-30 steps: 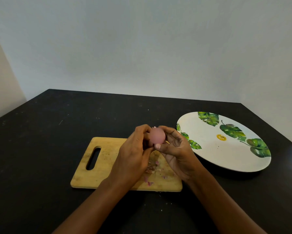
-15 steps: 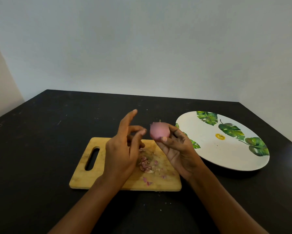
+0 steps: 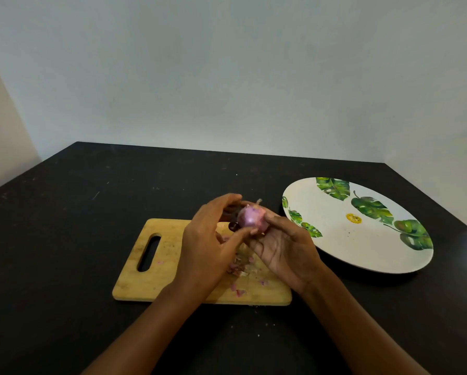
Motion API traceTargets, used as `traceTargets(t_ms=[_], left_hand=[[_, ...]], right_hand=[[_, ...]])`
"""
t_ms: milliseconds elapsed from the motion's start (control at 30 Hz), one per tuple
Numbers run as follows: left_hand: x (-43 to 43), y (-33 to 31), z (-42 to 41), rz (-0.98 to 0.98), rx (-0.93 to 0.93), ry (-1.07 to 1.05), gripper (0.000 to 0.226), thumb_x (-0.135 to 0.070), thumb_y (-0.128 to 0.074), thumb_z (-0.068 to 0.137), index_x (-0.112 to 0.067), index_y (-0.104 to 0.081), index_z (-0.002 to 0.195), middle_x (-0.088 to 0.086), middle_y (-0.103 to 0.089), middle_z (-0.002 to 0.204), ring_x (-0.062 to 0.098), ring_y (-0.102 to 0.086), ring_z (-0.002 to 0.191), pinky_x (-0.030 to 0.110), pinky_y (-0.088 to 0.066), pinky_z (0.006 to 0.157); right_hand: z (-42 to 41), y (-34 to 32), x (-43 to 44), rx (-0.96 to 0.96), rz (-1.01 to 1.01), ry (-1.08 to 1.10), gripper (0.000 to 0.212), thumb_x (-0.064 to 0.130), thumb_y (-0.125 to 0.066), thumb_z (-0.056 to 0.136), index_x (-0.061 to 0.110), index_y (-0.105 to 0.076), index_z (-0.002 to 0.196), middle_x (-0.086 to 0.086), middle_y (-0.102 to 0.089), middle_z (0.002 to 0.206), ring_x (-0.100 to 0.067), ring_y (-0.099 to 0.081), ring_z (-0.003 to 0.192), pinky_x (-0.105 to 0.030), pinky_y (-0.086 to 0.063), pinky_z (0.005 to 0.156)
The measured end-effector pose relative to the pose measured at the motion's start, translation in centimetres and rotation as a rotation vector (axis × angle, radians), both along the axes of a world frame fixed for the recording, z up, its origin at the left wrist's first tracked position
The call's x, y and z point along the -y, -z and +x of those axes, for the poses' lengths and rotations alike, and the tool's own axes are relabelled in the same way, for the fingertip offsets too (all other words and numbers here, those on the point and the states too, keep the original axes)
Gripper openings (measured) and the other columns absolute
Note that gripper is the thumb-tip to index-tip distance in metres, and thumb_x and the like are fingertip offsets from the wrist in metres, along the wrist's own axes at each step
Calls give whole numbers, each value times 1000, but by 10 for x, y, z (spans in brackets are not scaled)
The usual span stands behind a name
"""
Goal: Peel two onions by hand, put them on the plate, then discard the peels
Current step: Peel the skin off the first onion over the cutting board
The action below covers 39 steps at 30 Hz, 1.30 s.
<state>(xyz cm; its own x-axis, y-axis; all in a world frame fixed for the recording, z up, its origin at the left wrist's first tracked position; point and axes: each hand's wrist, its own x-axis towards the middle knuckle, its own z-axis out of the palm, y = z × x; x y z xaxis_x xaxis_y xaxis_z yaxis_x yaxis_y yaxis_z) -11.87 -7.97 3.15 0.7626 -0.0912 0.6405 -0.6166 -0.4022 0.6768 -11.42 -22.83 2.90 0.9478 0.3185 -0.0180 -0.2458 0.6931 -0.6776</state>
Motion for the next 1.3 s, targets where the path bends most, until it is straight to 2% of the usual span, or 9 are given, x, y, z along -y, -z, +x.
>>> traceTargets(t_ms=[67,133,200,300,667,900,1067,1200,1300], left_hand=[[0,-3,0,-80,-75,26,42,-26,-71,79,-32,-52,116,-18,-59,107,-2,-59,99,5,-47,72],[-1,-5,0,-135,-113,37,35,-25,-70,78,-32,-56,109,-23,-60,100,-9,-59,96,3,-45,71],[-1,-8,0,-191,-127,25,32,-18,-73,76,-29,-59,102,-20,-63,94,-9,-61,91,4,-46,71],[-3,-9,-1,-265,-125,-16,32,-11,-77,71,-25,-61,96,-12,-69,88,-3,-65,85,8,-49,71],[0,-10,-5,-227,-59,-79,40,-7,-75,74,-21,-55,106,-8,-64,81,1,-64,78,8,-48,67],[-1,-8,-6,-187,-55,-131,49,-12,-76,73,-28,-52,111,-24,-62,81,-9,-63,84,3,-46,69],[0,-7,-6,-182,-40,-138,56,-7,-76,72,-27,-44,115,-14,-64,79,-1,-64,77,6,-49,67],[-5,-7,-1,-192,-46,-170,57,-2,-75,71,-27,-43,112,-9,-65,78,1,-64,73,9,-49,68],[-13,-8,7,-178,-77,-231,54,-2,-74,72,-27,-44,110,-11,-63,78,1,-62,74,6,-47,68]], right_hand=[[-1,-1,0,35,-64,22,57,9,-73,75,-2,-54,127,-24,-64,117,-27,-69,97,-36,-58,83],[0,-1,1,77,-84,25,64,8,-82,70,1,-56,128,-24,-62,122,-34,-66,108,-37,-57,82],[0,-2,1,107,-113,53,62,3,-81,69,4,-58,127,-21,-63,123,-36,-64,111,-39,-57,83],[-1,-1,1,113,-191,113,48,-8,-66,77,6,-58,122,-16,-67,116,-33,-67,105,-38,-58,81],[0,1,-2,138,-221,177,51,-14,-67,66,10,-66,111,-11,-68,114,-32,-67,106,-38,-59,80],[-1,0,-3,165,-279,194,50,-11,-72,61,15,-71,105,-10,-67,116,-31,-67,106,-37,-59,78],[-3,0,-4,183,-264,171,45,-12,-70,63,20,-76,94,-6,-72,108,-30,-68,104,-36,-59,78],[-2,0,-4,154,-174,137,46,-14,-69,67,10,-70,105,-13,-70,109,-33,-69,101,-37,-59,74],[1,-1,-1,145,-76,110,59,-5,-87,52,7,-70,107,-17,-68,114,-36,-68,103,-40,-59,75]])
